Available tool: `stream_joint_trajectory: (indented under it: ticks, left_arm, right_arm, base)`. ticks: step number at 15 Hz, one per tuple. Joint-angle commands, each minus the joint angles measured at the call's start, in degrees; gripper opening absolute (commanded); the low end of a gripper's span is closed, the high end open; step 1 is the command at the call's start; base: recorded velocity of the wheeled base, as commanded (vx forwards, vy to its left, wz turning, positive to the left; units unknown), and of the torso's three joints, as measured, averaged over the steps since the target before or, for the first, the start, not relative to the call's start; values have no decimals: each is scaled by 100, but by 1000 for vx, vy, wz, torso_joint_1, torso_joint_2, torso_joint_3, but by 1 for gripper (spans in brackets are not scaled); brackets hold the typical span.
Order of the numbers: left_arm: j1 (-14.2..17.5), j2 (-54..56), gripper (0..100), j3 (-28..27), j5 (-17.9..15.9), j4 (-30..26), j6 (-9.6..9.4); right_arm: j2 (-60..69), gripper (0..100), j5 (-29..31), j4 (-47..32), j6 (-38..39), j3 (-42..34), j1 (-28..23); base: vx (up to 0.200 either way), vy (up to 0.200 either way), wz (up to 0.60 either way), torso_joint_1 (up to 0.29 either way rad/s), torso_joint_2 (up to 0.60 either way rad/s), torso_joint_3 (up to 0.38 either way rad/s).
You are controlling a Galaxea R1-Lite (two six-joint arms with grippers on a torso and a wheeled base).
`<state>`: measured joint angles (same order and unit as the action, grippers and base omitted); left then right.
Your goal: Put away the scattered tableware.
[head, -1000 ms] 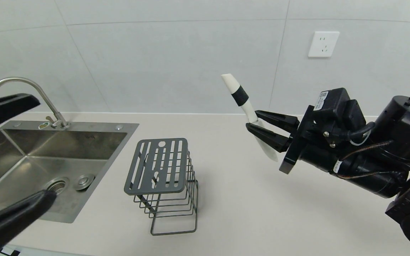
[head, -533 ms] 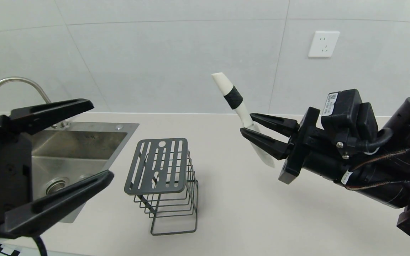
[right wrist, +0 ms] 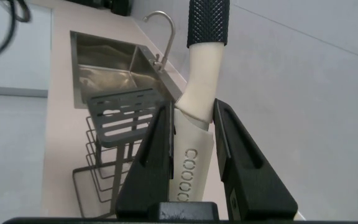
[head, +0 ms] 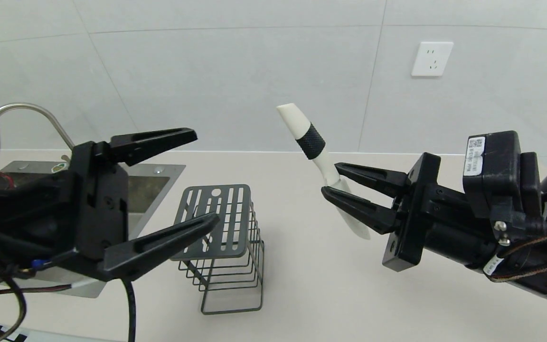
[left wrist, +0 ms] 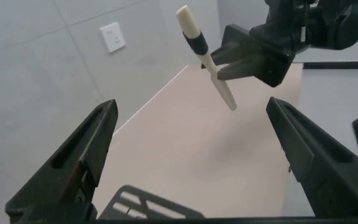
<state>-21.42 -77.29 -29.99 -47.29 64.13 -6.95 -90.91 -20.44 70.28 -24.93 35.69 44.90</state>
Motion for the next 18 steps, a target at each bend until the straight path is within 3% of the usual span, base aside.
stream_joint_trajectory:
  ticks: [1, 3, 4, 7, 10, 12, 13, 18]
  left_arm:
    - [-249, -498, 100, -235, -9, 29, 9]
    - [-389, -656, 100, -315, -88, 143, 18]
    - [-592, -832, 100, -323, -96, 363, 141]
    - [-635, -1271, 100, -464, -96, 846, 335]
    - [-767, -1667, 100, -543, -96, 1558, 871]
    - [-917, -2036, 100, -543, -96, 2560, 1468]
    - [-969, -2141, 100, -543, -79, 2587, 1600]
    - [-1066, -2185, 100, -710, 18, 2587, 1627]
  right_arm:
    - [73, 0, -3, 3, -3, -54, 107]
    - [64, 0, -3, -5, -3, -63, 212]
    - [29, 0, -12, -5, -3, -63, 256]
    - [20, 0, -21, -5, -3, -89, 283]
    - [-24, 0, -21, -14, -3, -115, 283]
    - [3, 0, -12, -14, -3, -107, 283]
    - [20, 0, -12, -14, -3, -115, 283]
    - [91, 0, -3, -14, -3, -159, 283]
  base:
    - [0, 0, 0, 0, 0, 0]
    - [0, 0, 0, 0, 0, 0]
    - [0, 0, 0, 0, 0, 0]
    - [0, 0, 0, 0, 0, 0]
    - [0, 0, 0, 0, 0, 0]
    - [0, 0, 0, 0, 0, 0]
    - [0, 0, 0, 0, 0, 0]
    - [0, 0, 0, 0, 0, 0]
